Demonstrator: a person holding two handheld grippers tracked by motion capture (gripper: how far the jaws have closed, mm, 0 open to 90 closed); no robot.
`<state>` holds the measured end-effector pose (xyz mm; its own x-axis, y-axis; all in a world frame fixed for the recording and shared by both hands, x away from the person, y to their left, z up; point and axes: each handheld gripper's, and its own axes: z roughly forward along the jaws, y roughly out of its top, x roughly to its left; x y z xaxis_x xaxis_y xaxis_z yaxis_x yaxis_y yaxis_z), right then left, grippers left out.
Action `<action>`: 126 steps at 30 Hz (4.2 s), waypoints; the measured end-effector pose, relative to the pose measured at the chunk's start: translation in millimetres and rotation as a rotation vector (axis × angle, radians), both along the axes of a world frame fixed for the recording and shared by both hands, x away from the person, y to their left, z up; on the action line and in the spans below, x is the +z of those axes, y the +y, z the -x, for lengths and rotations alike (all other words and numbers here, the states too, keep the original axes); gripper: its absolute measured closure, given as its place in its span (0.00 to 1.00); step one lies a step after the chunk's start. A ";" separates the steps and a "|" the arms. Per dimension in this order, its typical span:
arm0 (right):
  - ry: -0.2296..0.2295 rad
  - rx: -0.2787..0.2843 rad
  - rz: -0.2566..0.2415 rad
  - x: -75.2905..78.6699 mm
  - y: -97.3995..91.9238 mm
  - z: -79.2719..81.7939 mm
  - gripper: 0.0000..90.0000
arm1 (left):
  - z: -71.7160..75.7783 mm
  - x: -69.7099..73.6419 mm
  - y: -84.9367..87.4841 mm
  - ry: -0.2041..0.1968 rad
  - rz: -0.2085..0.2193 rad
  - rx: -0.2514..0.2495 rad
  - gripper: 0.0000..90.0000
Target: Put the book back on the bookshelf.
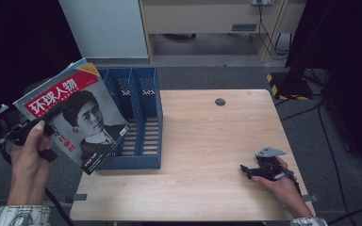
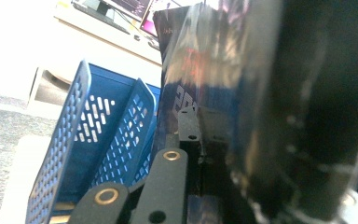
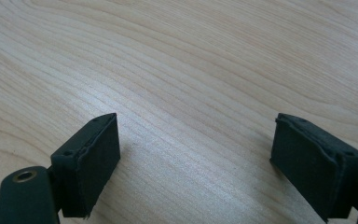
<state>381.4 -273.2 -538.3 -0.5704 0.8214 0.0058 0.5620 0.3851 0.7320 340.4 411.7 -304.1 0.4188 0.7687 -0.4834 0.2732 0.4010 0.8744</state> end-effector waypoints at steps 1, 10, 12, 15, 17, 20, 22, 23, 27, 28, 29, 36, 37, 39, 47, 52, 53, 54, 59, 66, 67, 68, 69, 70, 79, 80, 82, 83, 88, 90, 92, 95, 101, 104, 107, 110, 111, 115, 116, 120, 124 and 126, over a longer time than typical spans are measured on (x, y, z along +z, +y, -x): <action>-0.001 0.000 0.000 0.0 0.0 0.0 0.17 | 0.6 0.0 1.4 0.002 0.004 0.003 0.96; 0.004 -0.002 -0.001 0.2 0.2 -0.4 0.17 | 3.7 1.2 13.4 0.007 -0.003 0.030 0.96; 0.004 0.000 0.000 0.2 0.0 -0.4 0.17 | 3.6 1.0 15.4 0.007 -0.007 0.035 0.96; 0.005 -0.002 -0.001 0.2 0.2 -0.3 0.17 | 3.3 0.6 18.6 0.011 -0.007 0.044 0.96; 0.005 -0.001 -0.001 0.2 0.2 -0.4 0.17 | 3.6 -0.1 22.3 0.011 -0.016 0.049 0.96; 0.006 -0.001 -0.001 0.2 0.2 -0.3 0.17 | 4.6 -0.7 27.2 0.013 -0.021 0.059 0.96; 0.007 -0.001 -0.002 0.3 0.3 -0.3 0.17 | 5.3 -1.1 30.9 0.012 -0.022 0.067 0.96; 0.007 -0.002 -0.002 0.2 0.3 -0.3 0.17 | 5.5 -1.4 33.0 0.012 -0.020 0.072 0.96; 0.006 -0.002 -0.002 0.2 0.3 -0.4 0.17 | 6.2 -3.2 40.8 0.012 -0.023 0.089 0.96; 0.005 -0.001 -0.001 0.1 0.2 -0.5 0.17 | 6.1 -4.1 42.4 0.013 -0.020 0.093 0.96; 0.005 -0.001 -0.001 0.1 0.2 -0.5 0.17 | 6.1 -4.1 42.4 0.013 -0.020 0.093 0.96; 0.006 -0.002 -0.002 0.2 0.3 -0.5 0.17 | 0.2 -8.0 47.7 0.019 -0.037 0.116 0.96; 0.006 -0.002 -0.002 0.2 0.3 -0.5 0.17 | -0.7 -8.2 47.6 0.020 -0.038 0.116 0.96; 0.006 0.000 -0.001 0.2 0.2 -0.8 0.17 | -2.7 -8.8 47.0 0.022 -0.045 0.116 0.96; 0.004 0.000 0.000 0.2 0.2 -1.0 0.17 | -10.7 -8.9 40.0 0.028 -0.059 0.116 0.96; 0.006 0.000 -0.001 0.2 0.3 -1.0 0.17 | -15.1 -8.5 36.8 0.026 -0.053 0.115 0.96; 0.005 0.000 0.000 0.2 0.3 -1.0 0.17 | -16.1 -8.4 36.3 0.025 -0.055 0.113 0.96; 0.005 0.000 0.000 0.1 0.3 -1.0 0.17 | -16.9 -8.3 35.5 0.025 -0.053 0.112 0.96; 0.004 0.001 0.000 0.1 0.2 -1.2 0.17 | -20.1 -8.1 32.8 0.026 -0.056 0.112 0.96; 0.002 0.004 0.002 0.1 0.1 -1.6 0.17 | -27.7 -9.0 28.4 0.025 -0.050 0.109 0.96; 0.003 0.005 0.002 0.2 0.0 -1.6 0.17 | -28.7 -9.2 27.8 0.027 -0.050 0.107 0.96; 0.002 0.004 0.002 0.1 0.1 -1.6 0.17 | -29.9 -9.4 26.9 0.024 -0.044 0.108 0.96; 0.002 0.004 0.002 0.1 0.1 -1.6 0.17 | -31.0 -9.4 26.4 0.024 -0.045 0.106 0.96; 0.002 0.004 0.002 0.1 0.1 -1.6 0.17 | -32.1 -9.2 25.9 0.024 -0.043 0.106 0.96; 0.002 0.004 0.002 0.1 0.1 -1.6 0.17 | -41.5 -8.3 18.2 0.005 -0.058 0.110 0.95; 0.003 0.003 0.001 0.1 0.2 -1.5 0.17 | -42.8 -8.8 16.7 0.005 -0.061 0.113 0.95; 0.003 0.004 0.002 0.1 0.1 -1.6 0.17 | -44.8 -9.1 14.4 -0.001 -0.065 0.117 0.95; 0.003 0.004 0.002 0.1 0.1 -1.6 0.17 | -44.8 -9.1 14.4 -0.001 -0.065 0.117 0.95; 0.003 0.006 0.002 0.2 0.0 -1.8 0.17 | -50.7 -9.8 12.3 -0.010 -0.070 0.120 0.96; 0.004 0.005 0.001 0.2 0.1 -1.7 0.17 | -51.4 -10.1 11.4 -0.011 -0.076 0.123 0.95; 0.003 0.006 0.002 0.2 0.0 -1.8 0.17 | -51.0 -9.6 10.6 -0.011 -0.080 0.124 0.95; 0.004 0.005 0.002 0.2 0.1 -1.7 0.17 | -50.2 -8.2 10.0 -0.017 -0.081 0.123 0.95; 0.004 0.005 0.001 0.2 0.0 -1.8 0.17 | -49.6 -6.3 10.1 -0.019 -0.090 0.135 0.96; 0.003 0.007 0.002 0.2 0.0 -1.9 0.17 | -50.8 -6.8 10.1 -0.021 -0.091 0.140 0.95; 0.003 0.006 0.002 0.2 0.0 -1.8 0.17 | -53.3 -8.0 8.1 -0.026 -0.092 0.149 0.95; 0.003 0.007 0.002 0.2 0.0 -1.9 0.17 | -54.7 -8.4 6.3 -0.028 -0.103 0.150 0.95; 0.003 0.007 0.002 0.2 0.0 -1.9 0.17 | -55.4 -9.0 5.6 -0.031 -0.101 0.151 0.95; 0.003 0.006 0.002 0.2 0.0 -1.8 0.17 | -56.8 -10.6 4.1 -0.037 -0.095 0.161 0.95; 0.004 0.005 0.001 0.2 0.1 -1.7 0.17 | -57.0 -11.0 3.7 -0.039 -0.094 0.162 0.95; 0.003 0.007 0.002 0.2 0.0 -1.9 0.17 | -57.9 -12.3 2.1 -0.044 -0.100 0.166 0.95; 0.003 0.007 0.002 0.2 0.0 -1.9 0.17 | -59.0 -14.1 1.0 -0.045 -0.100 0.175 0.95; 0.003 0.007 0.002 0.2 0.0 -1.9 0.17 | -59.2 -14.3 -0.6 -0.050 -0.113 0.186 0.95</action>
<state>383.3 -273.3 -538.1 -0.5757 0.8176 0.0054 0.5614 0.3905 0.7296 399.6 411.2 -318.4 0.2862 0.8829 -0.3723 0.1589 0.3394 0.9271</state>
